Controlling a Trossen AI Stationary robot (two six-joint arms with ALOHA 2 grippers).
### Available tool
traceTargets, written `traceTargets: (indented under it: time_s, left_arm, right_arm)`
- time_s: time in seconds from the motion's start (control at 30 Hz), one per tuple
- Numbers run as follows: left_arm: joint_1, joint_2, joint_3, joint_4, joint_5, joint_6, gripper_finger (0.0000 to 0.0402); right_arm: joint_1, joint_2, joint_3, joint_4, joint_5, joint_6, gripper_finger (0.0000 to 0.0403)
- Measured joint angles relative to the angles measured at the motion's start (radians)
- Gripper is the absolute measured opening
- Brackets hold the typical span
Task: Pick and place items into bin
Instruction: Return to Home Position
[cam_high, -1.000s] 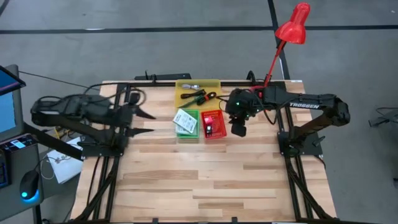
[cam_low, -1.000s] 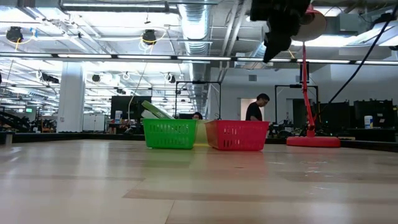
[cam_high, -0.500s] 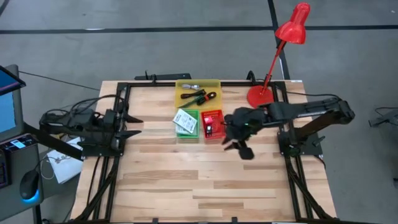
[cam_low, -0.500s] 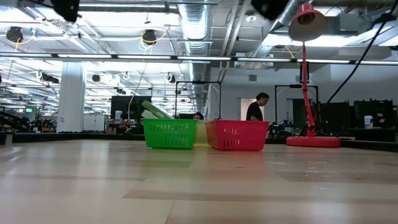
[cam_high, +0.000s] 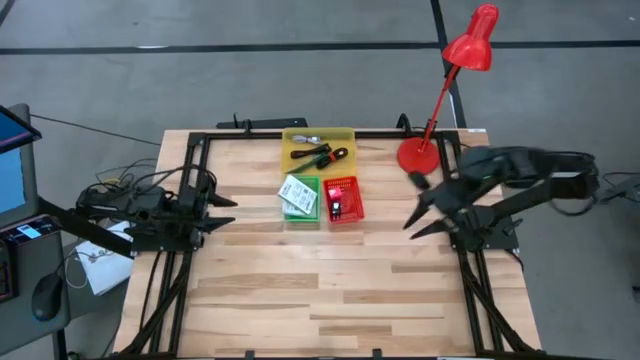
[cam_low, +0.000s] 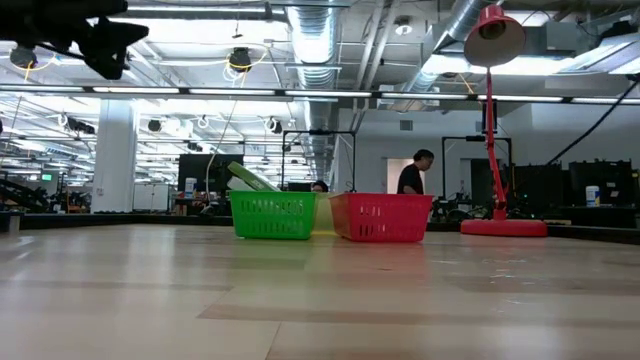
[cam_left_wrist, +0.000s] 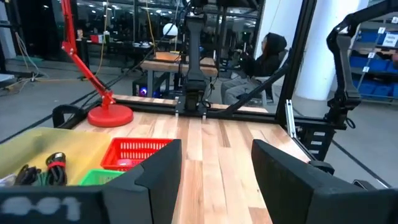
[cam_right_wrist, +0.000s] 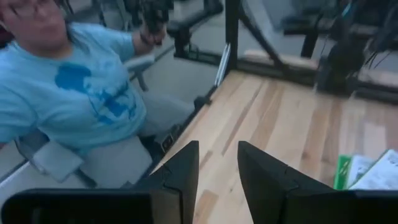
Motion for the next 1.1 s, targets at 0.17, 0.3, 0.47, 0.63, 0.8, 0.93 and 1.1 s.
traceTargets:
  time_s: [0.17, 0.3, 0.47, 0.63, 0.8, 0.93, 1.1]
  left_arm:
    - [0.0, 0.0, -0.052, 0.059, 0.0, -0.01, 0.0184]
    - [0.0, 0.0, -0.088, 0.094, 0.001, -0.023, 0.0184]
    - [0.0, 0.0, -0.106, 0.101, 0.0, -0.036, 0.0184]
    - [0.0, 0.0, -0.107, 0.107, 0.0, -0.04, 0.0184]
    - [0.0, 0.0, -0.107, 0.114, -0.004, -0.035, 0.0184]
    - [0.0, 0.001, -0.107, 0.114, -0.005, -0.03, 0.0184]
    - [0.0, 0.001, -0.108, 0.097, -0.035, -0.027, 0.0185]
  right_arm:
    - [-0.026, -0.12, -0.005, -0.027, 0.004, 0.027, 0.0104]
    - [-0.059, -0.23, -0.085, -0.009, 0.005, 0.031, 0.0104]
    - [-0.122, -0.461, -0.284, 0.061, 0.024, 0.09, 0.0104]
    - [-0.182, -0.72, -0.511, 0.187, 0.041, 0.17, 0.0104]
    - [-0.208, -0.935, -0.672, 0.285, 0.032, 0.231, 0.0104]
    - [-0.207, -0.971, -0.744, 0.278, 0.03, 0.304, 0.0104]
    - [-0.197, -0.92, -0.832, 0.397, 0.054, 0.323, 0.0104]
